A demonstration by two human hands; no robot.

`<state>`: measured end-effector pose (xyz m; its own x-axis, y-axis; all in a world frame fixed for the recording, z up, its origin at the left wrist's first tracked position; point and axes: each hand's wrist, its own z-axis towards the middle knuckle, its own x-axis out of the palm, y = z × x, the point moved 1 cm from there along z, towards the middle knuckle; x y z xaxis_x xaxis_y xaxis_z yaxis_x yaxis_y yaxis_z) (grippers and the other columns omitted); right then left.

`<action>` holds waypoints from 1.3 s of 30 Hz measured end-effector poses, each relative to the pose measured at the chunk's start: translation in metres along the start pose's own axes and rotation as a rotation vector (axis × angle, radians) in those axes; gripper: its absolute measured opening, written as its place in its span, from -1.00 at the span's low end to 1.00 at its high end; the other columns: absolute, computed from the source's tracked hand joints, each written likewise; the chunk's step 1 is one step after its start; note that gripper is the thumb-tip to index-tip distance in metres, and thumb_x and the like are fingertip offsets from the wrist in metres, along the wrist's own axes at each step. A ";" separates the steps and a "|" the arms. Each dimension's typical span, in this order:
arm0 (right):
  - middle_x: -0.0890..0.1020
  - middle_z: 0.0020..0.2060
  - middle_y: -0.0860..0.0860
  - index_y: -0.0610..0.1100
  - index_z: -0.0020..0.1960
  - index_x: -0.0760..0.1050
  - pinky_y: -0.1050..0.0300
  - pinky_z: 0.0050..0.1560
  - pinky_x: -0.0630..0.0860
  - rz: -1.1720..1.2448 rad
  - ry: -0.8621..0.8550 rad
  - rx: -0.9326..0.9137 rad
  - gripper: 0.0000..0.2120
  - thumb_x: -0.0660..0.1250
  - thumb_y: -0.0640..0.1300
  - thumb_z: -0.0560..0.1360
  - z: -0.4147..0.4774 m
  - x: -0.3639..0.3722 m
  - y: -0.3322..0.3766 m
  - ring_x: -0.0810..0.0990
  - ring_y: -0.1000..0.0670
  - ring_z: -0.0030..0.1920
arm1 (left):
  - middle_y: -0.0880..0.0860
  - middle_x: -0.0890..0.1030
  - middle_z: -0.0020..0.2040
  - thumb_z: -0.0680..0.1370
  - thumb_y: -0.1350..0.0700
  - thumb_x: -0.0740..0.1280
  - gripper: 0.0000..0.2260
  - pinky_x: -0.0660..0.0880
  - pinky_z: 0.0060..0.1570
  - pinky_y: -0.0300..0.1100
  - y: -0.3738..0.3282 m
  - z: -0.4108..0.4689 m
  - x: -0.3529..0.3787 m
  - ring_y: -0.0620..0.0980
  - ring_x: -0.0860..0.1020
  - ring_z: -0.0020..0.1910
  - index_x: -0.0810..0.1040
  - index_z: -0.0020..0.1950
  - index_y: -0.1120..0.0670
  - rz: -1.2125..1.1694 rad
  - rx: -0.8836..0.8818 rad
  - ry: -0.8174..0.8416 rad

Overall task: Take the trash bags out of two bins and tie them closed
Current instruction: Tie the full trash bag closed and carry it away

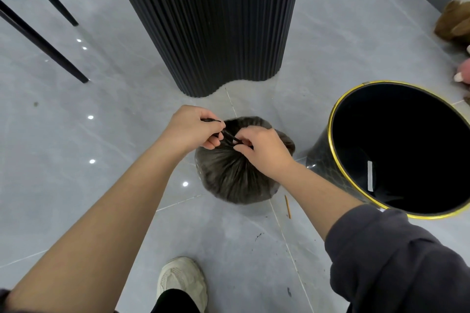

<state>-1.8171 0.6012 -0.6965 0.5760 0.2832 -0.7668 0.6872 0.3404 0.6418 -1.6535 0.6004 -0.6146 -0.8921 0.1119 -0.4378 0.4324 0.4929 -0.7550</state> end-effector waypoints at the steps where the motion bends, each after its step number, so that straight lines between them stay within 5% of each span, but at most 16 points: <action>1: 0.49 -0.26 0.06 -0.11 -0.12 0.56 -0.02 -0.08 0.47 0.025 0.028 -0.010 -0.90 0.36 -0.08 0.49 0.000 0.001 -0.002 0.49 0.02 -0.22 | 0.10 0.64 -0.30 0.50 0.24 0.37 -0.94 0.62 -0.31 -0.22 0.001 0.000 -0.001 -0.07 0.58 -0.43 0.63 -0.08 0.19 -0.001 0.001 -0.002; 8: 0.47 -0.18 0.04 -0.10 -0.21 0.54 0.13 -0.12 0.41 0.168 0.135 0.040 -0.87 0.38 -0.09 0.49 -0.001 -0.005 -0.008 0.46 0.04 -0.22 | 0.10 0.63 -0.29 0.52 0.25 0.35 -0.93 0.59 -0.36 -0.28 0.013 0.006 -0.005 -0.10 0.56 -0.43 0.62 -0.03 0.20 -0.083 0.001 -0.023; 15: 0.60 -0.09 -0.12 -0.18 -0.16 0.53 0.04 0.10 0.45 0.471 0.179 0.135 -0.90 0.35 -0.18 0.51 -0.007 -0.007 -0.002 0.56 -0.10 -0.04 | 0.08 0.63 -0.26 0.52 0.23 0.37 -0.89 0.56 -0.34 -0.31 0.040 0.025 -0.008 -0.10 0.54 -0.40 0.63 0.02 0.20 -0.131 -0.061 -0.009; 18: 0.63 -0.18 -0.02 -0.17 -0.11 0.56 0.11 0.04 0.46 0.509 0.249 0.148 -0.90 0.34 -0.15 0.53 -0.010 -0.005 0.005 0.56 0.01 -0.11 | 0.07 0.63 -0.25 0.52 0.22 0.38 -0.89 0.53 -0.39 -0.33 0.047 0.031 -0.009 -0.12 0.53 -0.40 0.63 0.02 0.18 -0.131 -0.070 0.015; 22: 0.60 -0.22 0.13 -0.03 -0.11 0.56 0.10 0.08 0.37 0.299 0.227 -0.040 -0.93 0.32 -0.10 0.53 -0.010 -0.004 0.011 0.48 0.08 -0.09 | 0.07 0.63 -0.25 0.51 0.19 0.39 -0.89 0.52 -0.38 -0.34 0.049 0.036 -0.010 -0.12 0.52 -0.40 0.64 0.01 0.17 -0.112 -0.081 0.073; 26: 0.58 -0.10 0.09 -0.05 -0.09 0.59 -0.07 0.03 0.36 -0.043 0.159 -0.317 -0.91 0.30 -0.10 0.52 -0.014 -0.002 0.015 0.45 0.02 -0.06 | 0.09 0.63 -0.24 0.49 0.18 0.42 -0.88 0.51 -0.37 -0.34 0.053 0.038 -0.012 -0.15 0.53 -0.42 0.64 -0.01 0.18 -0.104 -0.078 0.177; 31: 0.57 0.12 -0.05 -0.14 -0.16 0.62 -0.02 -0.04 0.46 -0.206 0.096 -0.544 -0.97 0.40 -0.20 0.45 -0.018 -0.003 0.016 0.51 -0.10 0.01 | 0.07 0.63 -0.27 0.48 0.18 0.43 -0.88 0.52 -0.34 -0.33 0.052 0.043 0.000 -0.13 0.56 -0.37 0.63 -0.02 0.18 -0.070 -0.068 0.293; 36: 0.64 0.01 0.06 -0.07 -0.18 0.62 0.14 -0.05 0.30 -0.288 0.117 -0.578 -0.96 0.40 -0.17 0.44 -0.020 -0.002 0.011 0.48 -0.01 0.06 | 0.00 0.64 -0.26 0.48 0.15 0.44 -0.95 0.50 -0.35 -0.34 0.042 0.045 0.017 -0.14 0.56 -0.35 0.63 -0.08 0.08 0.002 -0.026 0.336; 39: 0.60 -0.13 -0.05 -0.18 -0.22 0.61 0.00 -0.13 0.49 -0.212 0.170 -0.493 -0.95 0.40 -0.24 0.42 -0.021 0.003 0.011 0.57 -0.13 -0.09 | -0.04 0.64 -0.23 0.49 0.11 0.43 -0.98 0.50 -0.31 -0.32 0.039 0.045 0.029 -0.14 0.57 -0.30 0.63 -0.10 0.02 0.063 0.015 0.329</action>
<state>-1.8171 0.6248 -0.6915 0.3406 0.2899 -0.8944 0.4680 0.7728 0.4287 -1.6567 0.5840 -0.6785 -0.8572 0.4151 -0.3048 0.4876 0.4638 -0.7396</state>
